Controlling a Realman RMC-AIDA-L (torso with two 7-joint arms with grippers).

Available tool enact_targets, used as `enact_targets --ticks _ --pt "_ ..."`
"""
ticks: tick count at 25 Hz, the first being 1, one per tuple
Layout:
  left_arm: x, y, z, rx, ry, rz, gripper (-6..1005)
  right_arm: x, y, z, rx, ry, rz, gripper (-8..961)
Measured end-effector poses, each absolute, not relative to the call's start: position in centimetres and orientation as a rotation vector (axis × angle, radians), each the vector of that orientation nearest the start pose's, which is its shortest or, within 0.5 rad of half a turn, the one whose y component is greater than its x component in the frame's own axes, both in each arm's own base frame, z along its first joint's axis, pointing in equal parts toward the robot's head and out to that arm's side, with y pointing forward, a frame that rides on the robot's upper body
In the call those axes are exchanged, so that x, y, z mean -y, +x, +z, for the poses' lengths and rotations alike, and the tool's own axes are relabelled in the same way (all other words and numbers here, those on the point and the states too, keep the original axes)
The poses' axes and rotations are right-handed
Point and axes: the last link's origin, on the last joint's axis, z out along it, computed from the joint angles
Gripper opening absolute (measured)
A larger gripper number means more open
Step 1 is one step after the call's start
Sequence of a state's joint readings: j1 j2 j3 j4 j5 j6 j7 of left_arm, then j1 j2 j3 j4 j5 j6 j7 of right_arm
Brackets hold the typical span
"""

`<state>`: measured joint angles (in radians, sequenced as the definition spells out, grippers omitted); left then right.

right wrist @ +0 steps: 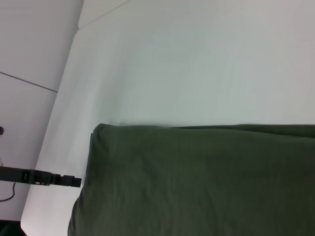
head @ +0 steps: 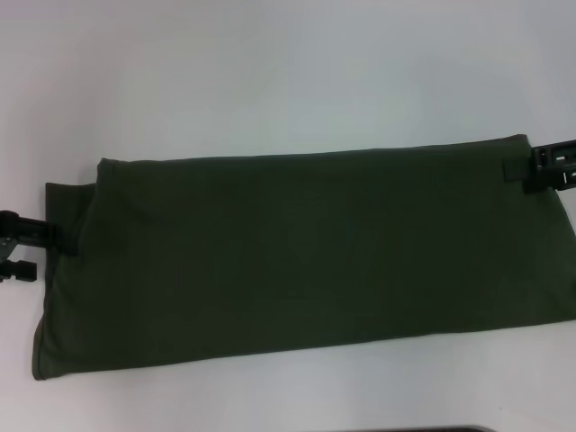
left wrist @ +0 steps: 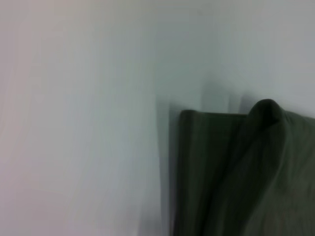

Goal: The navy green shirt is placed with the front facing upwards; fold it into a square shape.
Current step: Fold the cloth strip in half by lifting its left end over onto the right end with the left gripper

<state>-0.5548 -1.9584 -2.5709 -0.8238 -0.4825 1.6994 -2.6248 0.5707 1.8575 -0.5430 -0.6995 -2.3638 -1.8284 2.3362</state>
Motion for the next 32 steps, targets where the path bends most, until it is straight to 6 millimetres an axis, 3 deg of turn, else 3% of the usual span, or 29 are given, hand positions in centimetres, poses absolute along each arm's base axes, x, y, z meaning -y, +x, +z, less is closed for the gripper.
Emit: enact_targets --ticks 32 --pt "-30.4 -33.5 5.4 -2.454 2.227 -0.064 841 -31.6 30.6 9.3 -1.919 -2.41 0.344 831"
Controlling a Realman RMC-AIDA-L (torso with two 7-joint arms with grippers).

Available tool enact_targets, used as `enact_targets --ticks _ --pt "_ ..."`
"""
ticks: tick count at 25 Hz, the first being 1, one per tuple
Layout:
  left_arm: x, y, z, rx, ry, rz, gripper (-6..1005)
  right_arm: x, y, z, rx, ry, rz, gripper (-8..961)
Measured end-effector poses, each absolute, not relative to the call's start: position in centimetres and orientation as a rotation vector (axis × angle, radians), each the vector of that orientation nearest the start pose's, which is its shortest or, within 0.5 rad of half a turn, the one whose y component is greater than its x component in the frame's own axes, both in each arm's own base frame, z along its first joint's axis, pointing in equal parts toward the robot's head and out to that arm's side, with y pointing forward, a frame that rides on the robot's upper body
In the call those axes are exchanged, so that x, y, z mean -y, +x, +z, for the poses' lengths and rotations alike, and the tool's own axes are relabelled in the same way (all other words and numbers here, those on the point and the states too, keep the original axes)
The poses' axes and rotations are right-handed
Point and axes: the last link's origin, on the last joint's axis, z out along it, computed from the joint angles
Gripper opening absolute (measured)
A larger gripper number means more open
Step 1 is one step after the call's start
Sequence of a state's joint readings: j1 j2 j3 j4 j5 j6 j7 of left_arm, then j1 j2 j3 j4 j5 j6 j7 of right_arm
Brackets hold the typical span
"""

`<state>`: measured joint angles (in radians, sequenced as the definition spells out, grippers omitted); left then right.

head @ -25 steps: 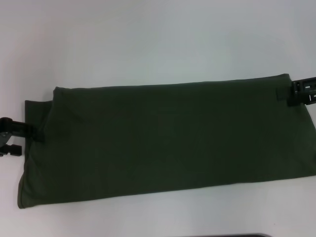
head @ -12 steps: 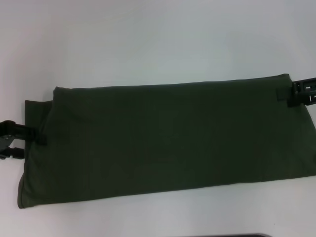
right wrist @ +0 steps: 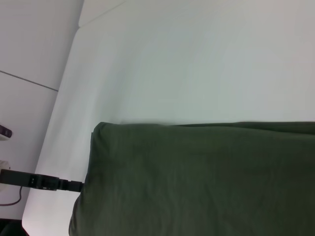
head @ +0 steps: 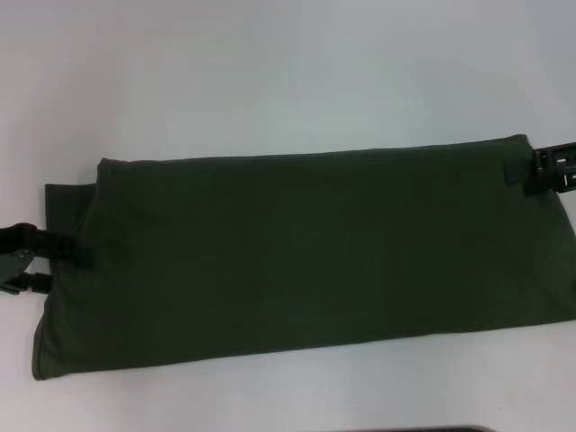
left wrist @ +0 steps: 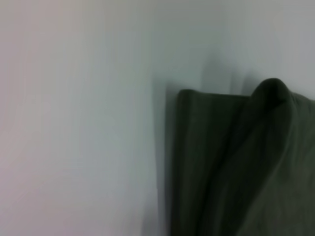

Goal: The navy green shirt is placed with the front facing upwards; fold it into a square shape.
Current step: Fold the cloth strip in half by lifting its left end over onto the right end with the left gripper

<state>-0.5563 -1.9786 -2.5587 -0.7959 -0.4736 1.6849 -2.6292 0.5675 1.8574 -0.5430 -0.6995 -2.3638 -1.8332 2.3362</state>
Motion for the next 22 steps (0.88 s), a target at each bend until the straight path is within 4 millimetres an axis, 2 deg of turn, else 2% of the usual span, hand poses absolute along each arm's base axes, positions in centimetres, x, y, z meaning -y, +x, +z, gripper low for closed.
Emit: enact_targets --ticks 22 --pt "-31.1 -31.9 4.6 -2.376 2.246 -0.029 777 -31.5 30.7 9.5 -1.92 -2.407 0.342 826"
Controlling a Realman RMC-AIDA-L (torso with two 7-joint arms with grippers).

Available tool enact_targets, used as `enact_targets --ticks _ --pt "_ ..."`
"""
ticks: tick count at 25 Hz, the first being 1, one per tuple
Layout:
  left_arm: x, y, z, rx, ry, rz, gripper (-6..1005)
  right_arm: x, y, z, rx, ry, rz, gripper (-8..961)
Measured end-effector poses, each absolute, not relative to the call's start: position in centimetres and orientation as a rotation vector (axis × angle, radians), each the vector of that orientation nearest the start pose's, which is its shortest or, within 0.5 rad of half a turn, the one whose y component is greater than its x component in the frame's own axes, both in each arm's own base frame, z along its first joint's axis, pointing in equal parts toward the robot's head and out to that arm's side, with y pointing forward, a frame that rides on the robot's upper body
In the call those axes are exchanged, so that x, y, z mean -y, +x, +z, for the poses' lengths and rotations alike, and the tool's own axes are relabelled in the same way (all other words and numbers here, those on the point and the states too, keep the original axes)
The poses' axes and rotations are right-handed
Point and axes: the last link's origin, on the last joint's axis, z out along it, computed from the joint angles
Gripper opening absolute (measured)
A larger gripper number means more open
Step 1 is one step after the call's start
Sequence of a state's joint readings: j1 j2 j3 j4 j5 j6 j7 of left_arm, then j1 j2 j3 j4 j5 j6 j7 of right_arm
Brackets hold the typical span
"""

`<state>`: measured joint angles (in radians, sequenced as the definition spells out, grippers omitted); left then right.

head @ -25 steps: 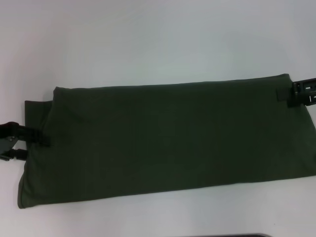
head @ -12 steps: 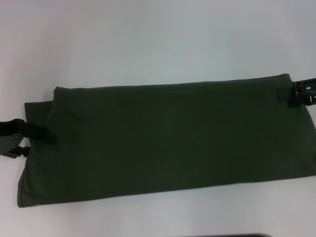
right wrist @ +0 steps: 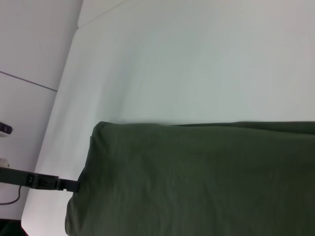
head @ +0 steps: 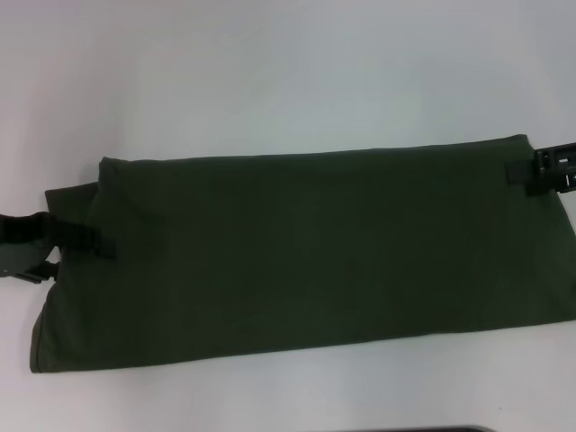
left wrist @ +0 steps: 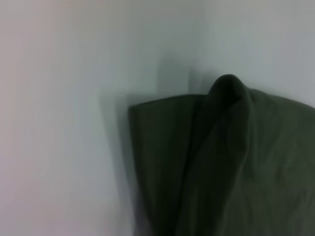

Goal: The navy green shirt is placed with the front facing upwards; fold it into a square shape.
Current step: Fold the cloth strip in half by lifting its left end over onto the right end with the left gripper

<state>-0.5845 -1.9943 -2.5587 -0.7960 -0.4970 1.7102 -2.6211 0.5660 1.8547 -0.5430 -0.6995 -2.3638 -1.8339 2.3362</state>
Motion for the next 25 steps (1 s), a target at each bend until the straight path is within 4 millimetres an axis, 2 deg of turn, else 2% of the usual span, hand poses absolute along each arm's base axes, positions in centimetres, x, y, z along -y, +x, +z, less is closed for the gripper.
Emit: enact_targets --ticks 11,17,25 --pt "-31.3 -31.3 3.6 -2.353 2.243 -0.059 744 -31.6 30.7 9.5 -1.917 -2.407 0.341 824" --pt "-31.6 -30.7 4.0 -2.308 2.283 -0.038 726 -31.5 30.7 9.6 -1.919 -2.407 0.344 823" --pt "-31.7 -30.6 3.7 -2.296 2.294 -0.069 553 -31.5 30.7 9.6 -1.924 -2.404 0.347 821"
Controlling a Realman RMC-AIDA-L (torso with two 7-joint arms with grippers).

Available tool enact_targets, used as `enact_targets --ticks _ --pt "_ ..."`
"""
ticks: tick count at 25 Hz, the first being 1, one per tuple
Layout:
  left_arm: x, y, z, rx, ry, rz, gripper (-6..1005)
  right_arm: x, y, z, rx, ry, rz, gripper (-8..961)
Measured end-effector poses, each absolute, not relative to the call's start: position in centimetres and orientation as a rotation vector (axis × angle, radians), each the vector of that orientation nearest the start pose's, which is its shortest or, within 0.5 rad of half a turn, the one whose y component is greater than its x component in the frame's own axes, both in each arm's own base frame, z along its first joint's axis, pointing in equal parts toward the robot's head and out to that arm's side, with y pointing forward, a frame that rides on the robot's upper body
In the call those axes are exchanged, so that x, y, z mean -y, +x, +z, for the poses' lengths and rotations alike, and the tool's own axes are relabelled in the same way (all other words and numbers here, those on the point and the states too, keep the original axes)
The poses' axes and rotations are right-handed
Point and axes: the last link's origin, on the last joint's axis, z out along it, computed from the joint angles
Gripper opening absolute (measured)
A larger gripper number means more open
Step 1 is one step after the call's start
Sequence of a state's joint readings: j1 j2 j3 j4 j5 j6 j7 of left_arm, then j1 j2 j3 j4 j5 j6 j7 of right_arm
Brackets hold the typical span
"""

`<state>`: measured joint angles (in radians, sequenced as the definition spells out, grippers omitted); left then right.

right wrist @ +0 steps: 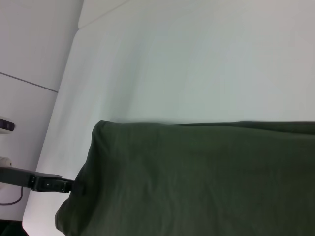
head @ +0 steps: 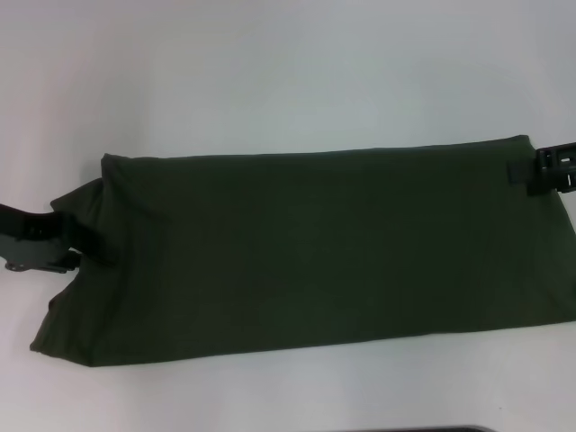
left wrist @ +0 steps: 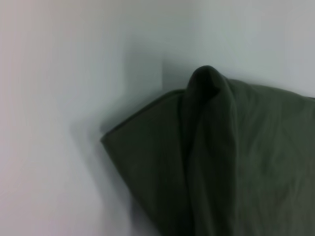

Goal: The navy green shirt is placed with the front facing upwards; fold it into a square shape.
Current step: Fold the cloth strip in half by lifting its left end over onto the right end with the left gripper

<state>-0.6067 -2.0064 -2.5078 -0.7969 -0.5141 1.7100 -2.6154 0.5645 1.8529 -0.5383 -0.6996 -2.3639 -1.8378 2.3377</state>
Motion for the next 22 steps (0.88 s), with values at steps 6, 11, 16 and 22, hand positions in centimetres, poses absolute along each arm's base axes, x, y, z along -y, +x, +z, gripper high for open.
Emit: enact_targets --ticks 6,11,16,22 --pt "-31.7 -30.5 3.5 -2.287 2.303 -0.094 363 -31.5 30.6 9.5 -1.928 -2.405 0.342 820" --pt "-31.8 -30.5 3.5 -2.283 2.306 -0.097 170 -31.5 30.7 9.5 -1.932 -2.401 0.342 819" --pt "-31.7 -30.3 3.7 -2.262 2.312 -0.086 52 -31.4 30.7 9.5 -1.934 -2.4 0.342 818" --pt "-31.4 -31.6 6.1 -2.326 2.299 -0.059 41 -31.5 30.7 9.6 -1.934 -2.4 0.342 817"
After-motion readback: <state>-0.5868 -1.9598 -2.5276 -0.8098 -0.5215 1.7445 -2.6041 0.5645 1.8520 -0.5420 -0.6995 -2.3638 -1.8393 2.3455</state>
